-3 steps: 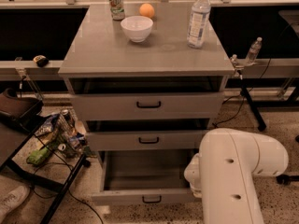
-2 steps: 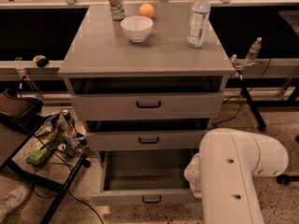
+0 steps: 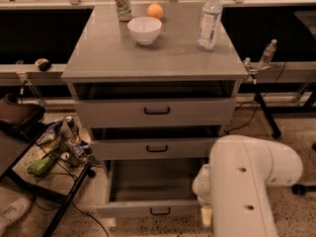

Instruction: Open bottom drawer

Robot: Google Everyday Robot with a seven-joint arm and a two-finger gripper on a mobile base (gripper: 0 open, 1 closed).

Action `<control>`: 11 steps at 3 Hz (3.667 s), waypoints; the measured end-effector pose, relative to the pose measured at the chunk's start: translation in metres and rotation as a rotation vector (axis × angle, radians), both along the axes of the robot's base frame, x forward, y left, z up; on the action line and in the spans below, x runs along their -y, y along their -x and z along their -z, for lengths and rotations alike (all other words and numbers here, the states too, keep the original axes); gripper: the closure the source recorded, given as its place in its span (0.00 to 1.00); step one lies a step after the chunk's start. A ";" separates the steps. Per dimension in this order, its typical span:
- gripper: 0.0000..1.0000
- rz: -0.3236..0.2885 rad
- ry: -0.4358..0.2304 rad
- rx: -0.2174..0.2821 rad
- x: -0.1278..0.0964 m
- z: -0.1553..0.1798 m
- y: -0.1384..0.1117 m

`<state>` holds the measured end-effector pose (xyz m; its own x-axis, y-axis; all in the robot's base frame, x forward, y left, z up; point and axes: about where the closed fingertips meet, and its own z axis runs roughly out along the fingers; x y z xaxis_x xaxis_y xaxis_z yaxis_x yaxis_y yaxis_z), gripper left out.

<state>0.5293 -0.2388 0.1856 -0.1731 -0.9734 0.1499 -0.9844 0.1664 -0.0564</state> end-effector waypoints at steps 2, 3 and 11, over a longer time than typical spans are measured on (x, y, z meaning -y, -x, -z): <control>0.00 -0.157 -0.061 -0.026 -0.082 0.034 0.038; 0.03 -0.159 -0.063 -0.031 -0.083 0.037 0.039; 1.00 -0.064 -0.039 -0.096 -0.073 0.029 0.074</control>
Offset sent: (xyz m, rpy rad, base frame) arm -0.0689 0.1362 -0.0613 0.1072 0.0655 0.2557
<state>0.4553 -0.1653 0.1570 -0.0974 -0.9875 0.1241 -0.9937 0.1035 0.0438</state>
